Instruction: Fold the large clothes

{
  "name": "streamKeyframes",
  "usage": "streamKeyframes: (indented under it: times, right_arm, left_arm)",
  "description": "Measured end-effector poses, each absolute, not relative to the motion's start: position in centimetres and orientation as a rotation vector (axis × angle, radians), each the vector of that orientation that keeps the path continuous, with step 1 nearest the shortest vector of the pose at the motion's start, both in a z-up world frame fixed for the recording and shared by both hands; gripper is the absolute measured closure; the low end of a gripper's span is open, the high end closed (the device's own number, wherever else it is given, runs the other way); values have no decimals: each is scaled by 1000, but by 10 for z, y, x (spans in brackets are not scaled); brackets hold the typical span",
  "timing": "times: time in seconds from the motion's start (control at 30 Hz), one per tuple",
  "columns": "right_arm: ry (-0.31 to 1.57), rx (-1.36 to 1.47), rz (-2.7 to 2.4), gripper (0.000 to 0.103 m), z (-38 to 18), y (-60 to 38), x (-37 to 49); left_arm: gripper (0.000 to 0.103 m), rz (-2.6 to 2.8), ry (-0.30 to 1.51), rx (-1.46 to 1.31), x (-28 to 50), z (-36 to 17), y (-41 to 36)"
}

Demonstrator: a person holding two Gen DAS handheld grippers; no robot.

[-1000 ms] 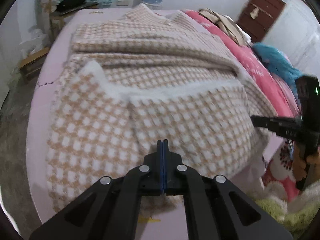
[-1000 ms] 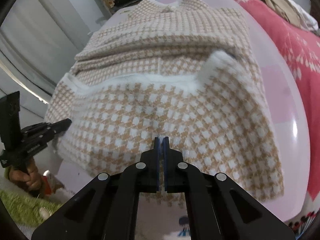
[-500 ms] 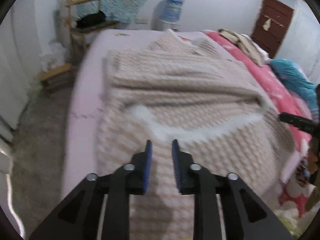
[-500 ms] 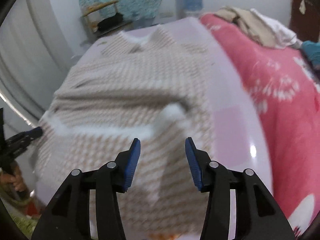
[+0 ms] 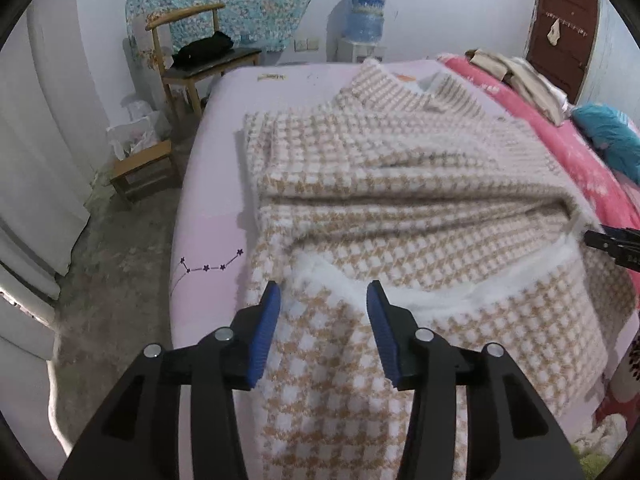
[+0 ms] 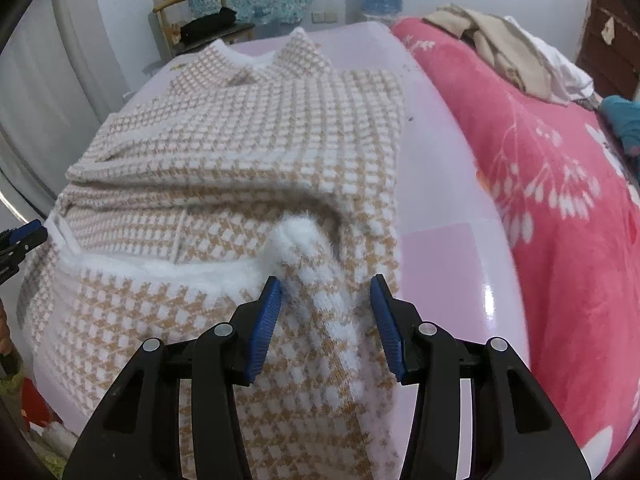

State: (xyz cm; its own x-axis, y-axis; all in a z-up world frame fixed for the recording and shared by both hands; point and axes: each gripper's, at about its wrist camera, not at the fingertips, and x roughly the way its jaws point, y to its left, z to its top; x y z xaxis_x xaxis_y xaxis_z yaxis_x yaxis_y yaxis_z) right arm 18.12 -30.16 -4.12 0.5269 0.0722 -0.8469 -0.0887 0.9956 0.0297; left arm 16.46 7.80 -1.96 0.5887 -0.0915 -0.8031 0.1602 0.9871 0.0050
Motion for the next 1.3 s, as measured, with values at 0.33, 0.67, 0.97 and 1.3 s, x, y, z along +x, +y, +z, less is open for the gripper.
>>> streamKeyframes:
  times: [0.33,0.67,0.97,1.3]
  right_arm:
    - [996,-14,55,95,-45,-302,175]
    - [837,73,21,97,1,-314,196]
    - [898,149,48,96,-42,-322,217]
    - [836,113,25,54,-1,-323,194]
  left_arm:
    - [92,-148,901,67,162,-33,81]
    - [93,-122,712,15,189,15,89]
    - [92,-106,783,-54,201,-34,99]
    - [60,-105,690,-103,176,8,112]
